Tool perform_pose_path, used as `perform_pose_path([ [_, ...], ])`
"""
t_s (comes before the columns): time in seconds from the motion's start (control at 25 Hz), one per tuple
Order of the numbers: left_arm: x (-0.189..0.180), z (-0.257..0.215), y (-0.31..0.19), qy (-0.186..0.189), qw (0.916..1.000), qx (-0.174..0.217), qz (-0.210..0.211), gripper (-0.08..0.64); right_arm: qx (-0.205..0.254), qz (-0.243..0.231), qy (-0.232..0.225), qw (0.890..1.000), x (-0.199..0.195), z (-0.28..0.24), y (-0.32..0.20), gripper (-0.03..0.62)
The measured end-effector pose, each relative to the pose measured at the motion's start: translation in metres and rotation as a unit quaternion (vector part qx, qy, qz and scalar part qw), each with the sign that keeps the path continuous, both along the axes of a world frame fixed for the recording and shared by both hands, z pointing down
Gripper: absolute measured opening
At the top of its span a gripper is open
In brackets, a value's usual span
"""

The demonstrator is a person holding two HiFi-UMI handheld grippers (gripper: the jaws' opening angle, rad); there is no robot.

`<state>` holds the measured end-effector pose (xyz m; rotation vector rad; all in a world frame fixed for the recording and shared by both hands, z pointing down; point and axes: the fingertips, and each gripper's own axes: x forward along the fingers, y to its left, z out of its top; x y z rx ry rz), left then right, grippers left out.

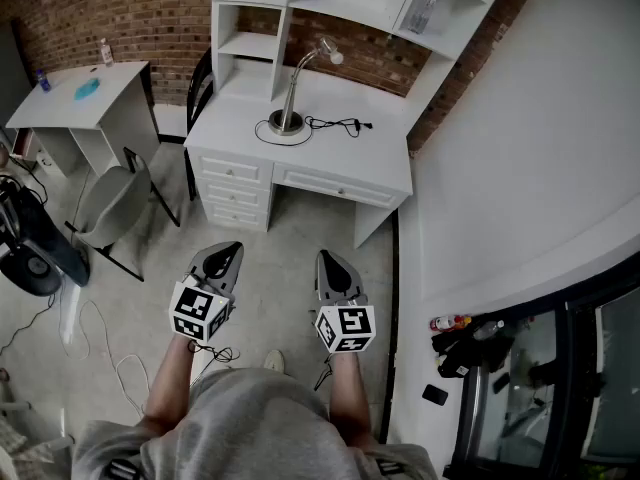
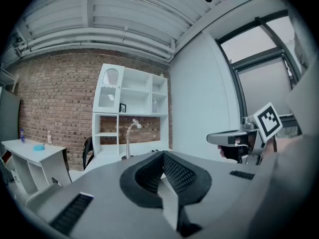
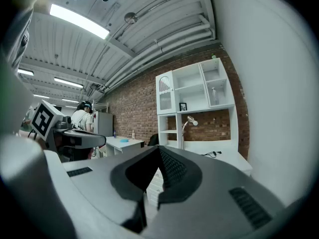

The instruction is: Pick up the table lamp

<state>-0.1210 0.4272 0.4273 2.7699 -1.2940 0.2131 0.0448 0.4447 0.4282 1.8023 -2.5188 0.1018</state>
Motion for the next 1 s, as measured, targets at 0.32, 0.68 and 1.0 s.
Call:
perform_pose_path([
  [0.32, 0.002, -0.001, -0.001, 0.000, 1.0000, 0.002, 0.005, 0.003, 0.001, -0.001, -0.010, 1.000, -0.001, -0.001, -0.001, 0.021],
  [0.68, 0.019, 0.004, -0.010, -0.003, 1.0000, -0.001, 0.004, 0.003, -0.002, 0.002, -0.018, 1.000, 0.019, 0.006, -0.008, 0.023],
  [1.0, 0.049, 0.011, -0.026, -0.002, 0.9998, -0.005, -0.018, 0.003, -0.009, -0.014, -0.021, 1.000, 0.055, 0.017, -0.025, 0.023],
])
